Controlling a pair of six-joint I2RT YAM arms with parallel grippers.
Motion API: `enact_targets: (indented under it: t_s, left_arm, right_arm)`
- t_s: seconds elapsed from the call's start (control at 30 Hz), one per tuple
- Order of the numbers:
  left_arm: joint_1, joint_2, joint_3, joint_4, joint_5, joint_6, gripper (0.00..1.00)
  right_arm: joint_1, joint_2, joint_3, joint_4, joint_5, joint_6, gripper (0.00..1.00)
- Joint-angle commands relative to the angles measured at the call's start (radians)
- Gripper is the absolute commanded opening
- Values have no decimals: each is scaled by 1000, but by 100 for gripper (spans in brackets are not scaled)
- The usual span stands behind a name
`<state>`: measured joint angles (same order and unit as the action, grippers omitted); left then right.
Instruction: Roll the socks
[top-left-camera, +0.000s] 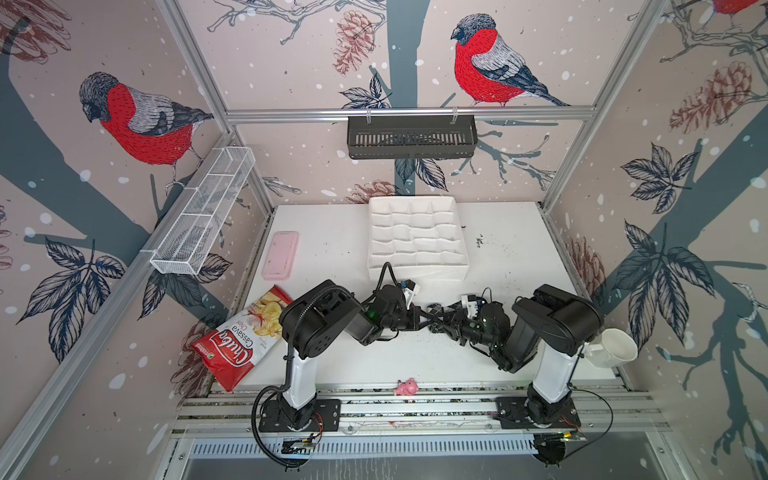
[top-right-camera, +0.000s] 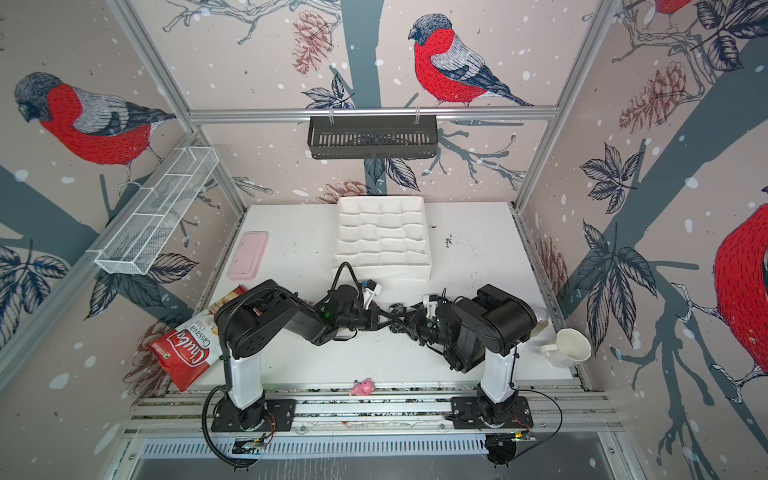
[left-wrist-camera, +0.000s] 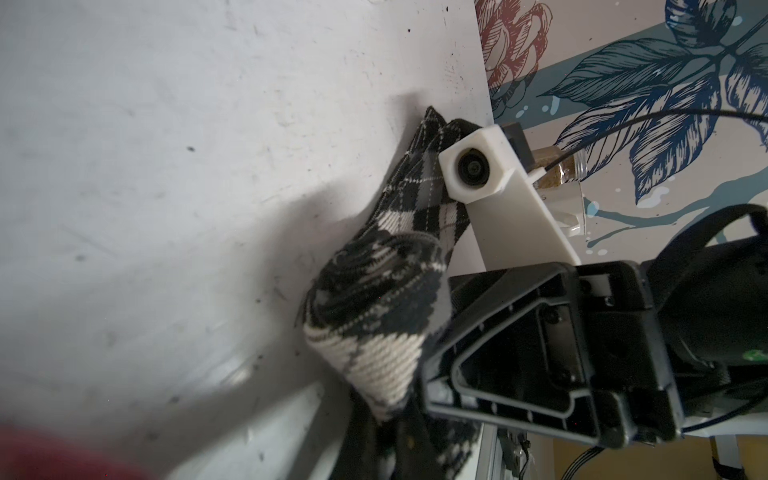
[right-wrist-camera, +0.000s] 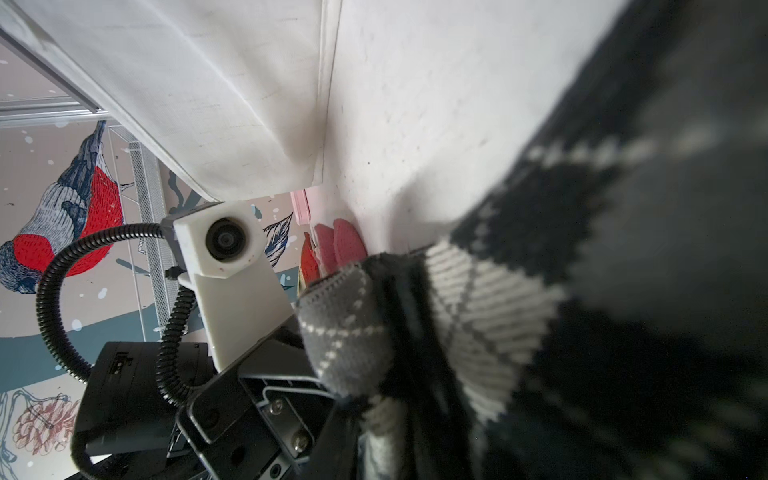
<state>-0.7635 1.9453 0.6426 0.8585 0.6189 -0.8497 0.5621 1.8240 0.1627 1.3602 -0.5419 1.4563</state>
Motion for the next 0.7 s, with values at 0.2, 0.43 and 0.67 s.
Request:
enact_targets:
  t_s: [0.2, 0.43, 0.67]
  left_arm:
    - [15, -73, 54, -428, -18, 224, 0]
    - [20, -101, 153, -715, -87, 376, 0]
    - [20, -135, 272, -999, -223, 504, 0]
  right_arm:
    - [-53, -336, 153, -848, -55, -456, 41]
    - [-92, -516, 313, -1329, 110, -736, 44]
    - [-139, -505, 359, -1464, 242, -862, 28]
